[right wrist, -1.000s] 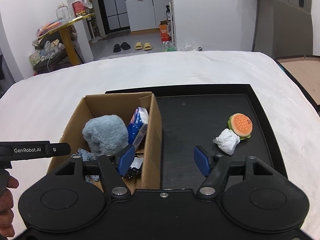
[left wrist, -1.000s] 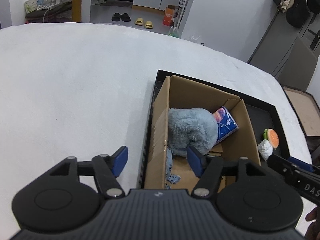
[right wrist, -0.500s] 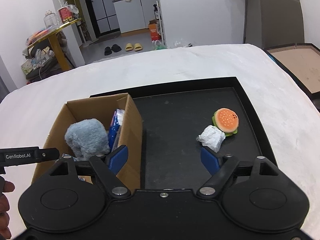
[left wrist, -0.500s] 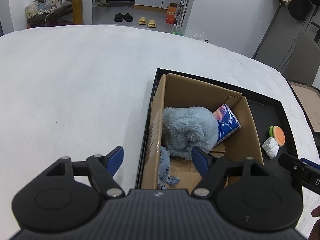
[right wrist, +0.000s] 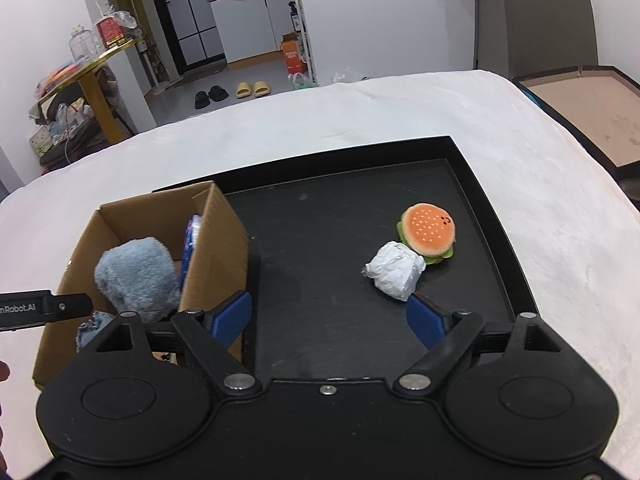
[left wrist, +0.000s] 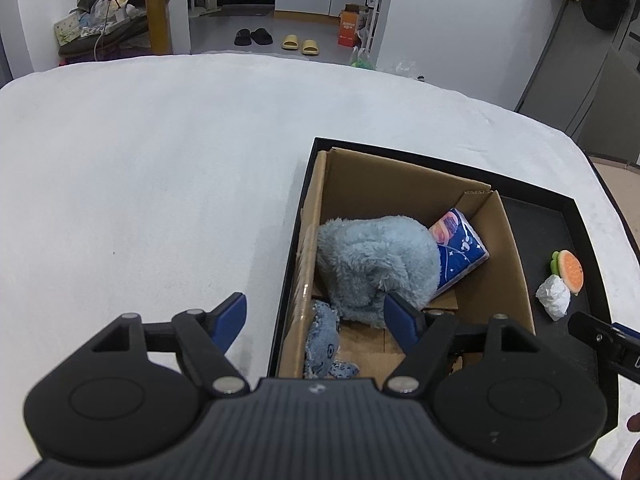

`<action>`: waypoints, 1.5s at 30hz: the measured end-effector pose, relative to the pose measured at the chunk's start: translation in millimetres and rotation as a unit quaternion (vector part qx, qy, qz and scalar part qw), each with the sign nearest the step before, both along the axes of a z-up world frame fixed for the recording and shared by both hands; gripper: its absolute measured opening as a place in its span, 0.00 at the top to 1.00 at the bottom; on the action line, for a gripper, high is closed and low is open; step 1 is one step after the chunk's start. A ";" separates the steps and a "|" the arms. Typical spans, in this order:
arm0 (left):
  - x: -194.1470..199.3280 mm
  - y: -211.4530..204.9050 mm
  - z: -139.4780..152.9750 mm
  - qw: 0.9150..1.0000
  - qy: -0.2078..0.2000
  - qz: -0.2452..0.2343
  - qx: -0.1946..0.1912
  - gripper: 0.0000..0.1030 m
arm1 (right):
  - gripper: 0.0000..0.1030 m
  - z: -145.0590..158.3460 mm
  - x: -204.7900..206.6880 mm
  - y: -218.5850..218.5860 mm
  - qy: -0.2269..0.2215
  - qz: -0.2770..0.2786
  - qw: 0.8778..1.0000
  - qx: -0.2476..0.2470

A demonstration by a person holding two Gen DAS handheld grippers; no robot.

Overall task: Organize soft objects
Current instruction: 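Move the right gripper back to the white crumpled cloth and grasp it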

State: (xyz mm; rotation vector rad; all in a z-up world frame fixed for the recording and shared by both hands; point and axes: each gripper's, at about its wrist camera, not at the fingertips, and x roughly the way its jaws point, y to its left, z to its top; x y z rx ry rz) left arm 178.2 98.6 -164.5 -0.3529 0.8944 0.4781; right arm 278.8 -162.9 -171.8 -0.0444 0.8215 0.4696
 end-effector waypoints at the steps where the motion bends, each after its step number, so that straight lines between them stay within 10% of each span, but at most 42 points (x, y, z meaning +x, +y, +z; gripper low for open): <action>1: 0.7 -1.1 -0.4 1.000 0.002 0.000 0.001 0.28 | 0.17 -1.7 2.2 -1.1 0.001 -0.002 1.000 0.000; 37: 32.1 -18.0 -10.5 0.999 0.042 0.002 0.030 0.28 | 0.18 -65.7 79.9 -18.7 0.050 -0.067 0.997 -0.004; 45: 30.6 -18.3 -11.6 0.999 0.038 -0.005 0.016 0.28 | 0.56 -67.1 75.7 -18.1 0.040 -0.057 0.997 -0.023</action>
